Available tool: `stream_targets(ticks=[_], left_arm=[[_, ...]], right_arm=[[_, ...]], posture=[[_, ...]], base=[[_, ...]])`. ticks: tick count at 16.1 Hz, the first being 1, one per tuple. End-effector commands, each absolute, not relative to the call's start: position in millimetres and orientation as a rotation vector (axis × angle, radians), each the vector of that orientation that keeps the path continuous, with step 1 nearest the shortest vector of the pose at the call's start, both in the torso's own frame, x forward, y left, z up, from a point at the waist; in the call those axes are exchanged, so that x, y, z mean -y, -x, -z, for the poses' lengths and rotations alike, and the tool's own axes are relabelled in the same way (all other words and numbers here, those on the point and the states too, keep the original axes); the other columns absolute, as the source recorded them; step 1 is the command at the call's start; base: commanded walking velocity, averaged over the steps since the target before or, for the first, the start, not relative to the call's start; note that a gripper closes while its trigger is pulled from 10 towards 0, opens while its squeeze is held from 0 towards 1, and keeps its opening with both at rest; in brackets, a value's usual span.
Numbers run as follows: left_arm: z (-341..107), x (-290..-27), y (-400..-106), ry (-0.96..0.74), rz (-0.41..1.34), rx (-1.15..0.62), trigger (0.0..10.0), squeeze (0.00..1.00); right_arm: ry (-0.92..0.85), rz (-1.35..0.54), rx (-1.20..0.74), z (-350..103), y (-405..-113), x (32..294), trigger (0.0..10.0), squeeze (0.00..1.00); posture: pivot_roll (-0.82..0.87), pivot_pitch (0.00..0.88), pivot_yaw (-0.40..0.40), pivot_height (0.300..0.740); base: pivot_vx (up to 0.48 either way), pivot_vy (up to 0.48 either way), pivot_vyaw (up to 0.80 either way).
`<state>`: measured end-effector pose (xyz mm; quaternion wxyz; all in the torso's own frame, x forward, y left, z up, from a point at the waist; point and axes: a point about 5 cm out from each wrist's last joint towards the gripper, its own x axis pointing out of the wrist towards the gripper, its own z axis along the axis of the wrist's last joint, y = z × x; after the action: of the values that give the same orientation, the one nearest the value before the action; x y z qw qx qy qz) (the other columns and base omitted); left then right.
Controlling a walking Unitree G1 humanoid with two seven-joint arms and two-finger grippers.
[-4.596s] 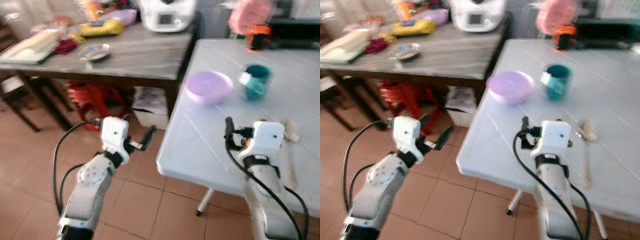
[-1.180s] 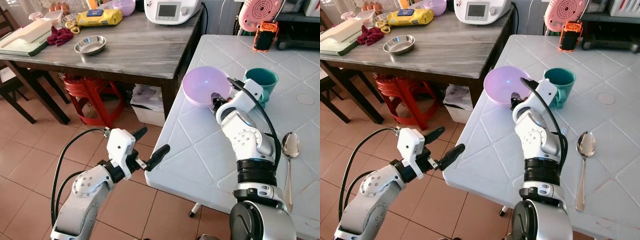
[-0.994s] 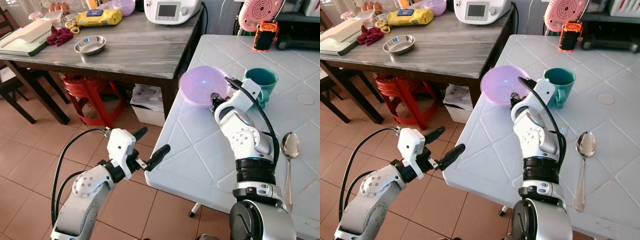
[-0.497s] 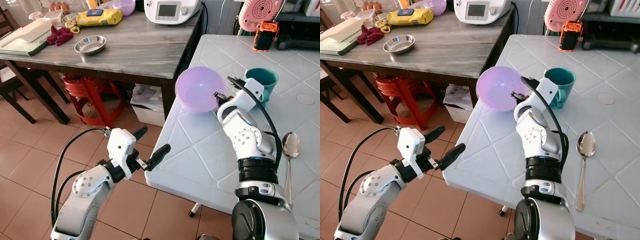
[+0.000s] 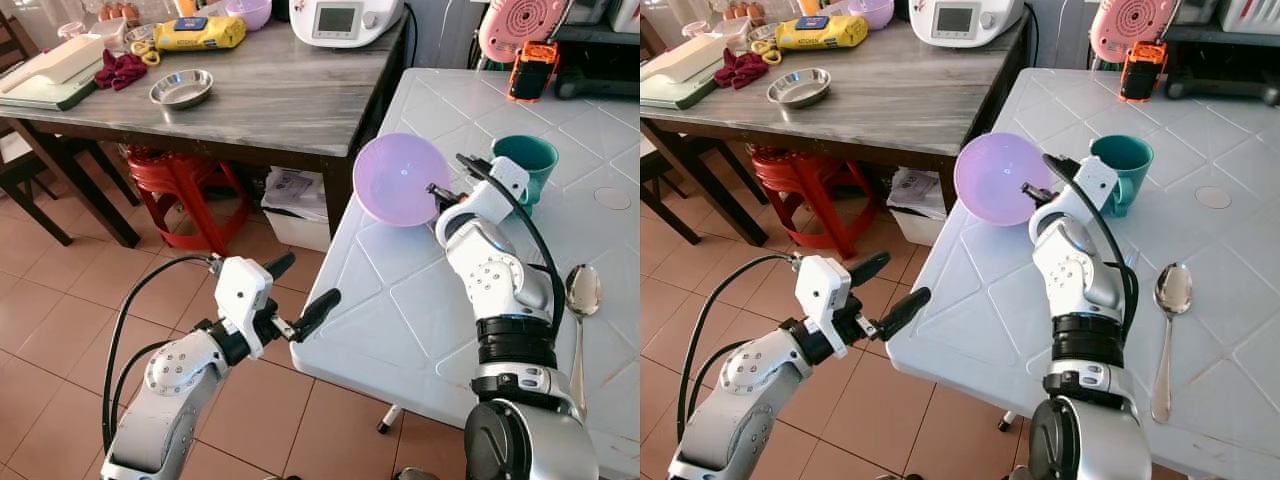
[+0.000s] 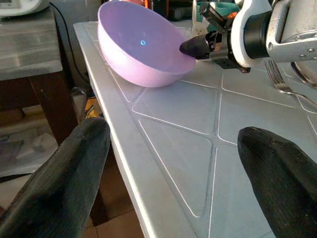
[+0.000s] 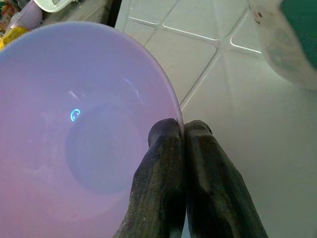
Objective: Setting the table
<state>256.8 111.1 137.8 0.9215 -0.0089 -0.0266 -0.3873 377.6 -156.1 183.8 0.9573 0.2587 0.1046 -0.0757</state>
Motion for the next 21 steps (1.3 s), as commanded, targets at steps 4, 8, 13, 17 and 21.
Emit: stream_targets(ticks=[4,8,13,17,21], left_arm=[[-142.5,-120.2,-265.5,-0.021,0.699,0.089,10.0,0.0],[-147.5,-127.9,-279.0,-0.035,0.603,0.114,10.0,0.0],[-149.1,-133.6,-293.3,-0.044,0.461,0.125,10.0,0.0],[-145.6,-139.0,-300.2,-0.02,0.382,0.092,10.0,0.0],[-143.4,-135.0,-300.5,-0.019,0.398,0.089,10.0,0.0]], right_arm=[[-0.423,0.047,-0.118,-185.6,-362.8,151.2,4.2,0.0],[-0.36,-0.011,-0.02,-190.3,-343.2,146.6,10.0,0.0],[-0.292,-0.045,0.125,-201.5,-314.2,143.3,10.0,0.0],[-0.238,-0.021,0.11,-192.6,-297.1,142.7,10.0,0.0],[-0.238,-0.026,0.068,-181.2,-288.5,137.5,10.0,0.0]], posture=[[-0.12,0.129,0.111,0.74],[-0.13,0.119,0.112,0.74],[-0.15,0.106,0.109,0.74],[-0.15,0.099,0.11,0.74],[-0.16,0.098,0.113,0.74]], base=[[0.0,0.0,0.0],[0.0,0.0,0.0],[0.0,0.0,0.0],[0.0,0.0,0.0],[0.0,0.0,-0.57]])
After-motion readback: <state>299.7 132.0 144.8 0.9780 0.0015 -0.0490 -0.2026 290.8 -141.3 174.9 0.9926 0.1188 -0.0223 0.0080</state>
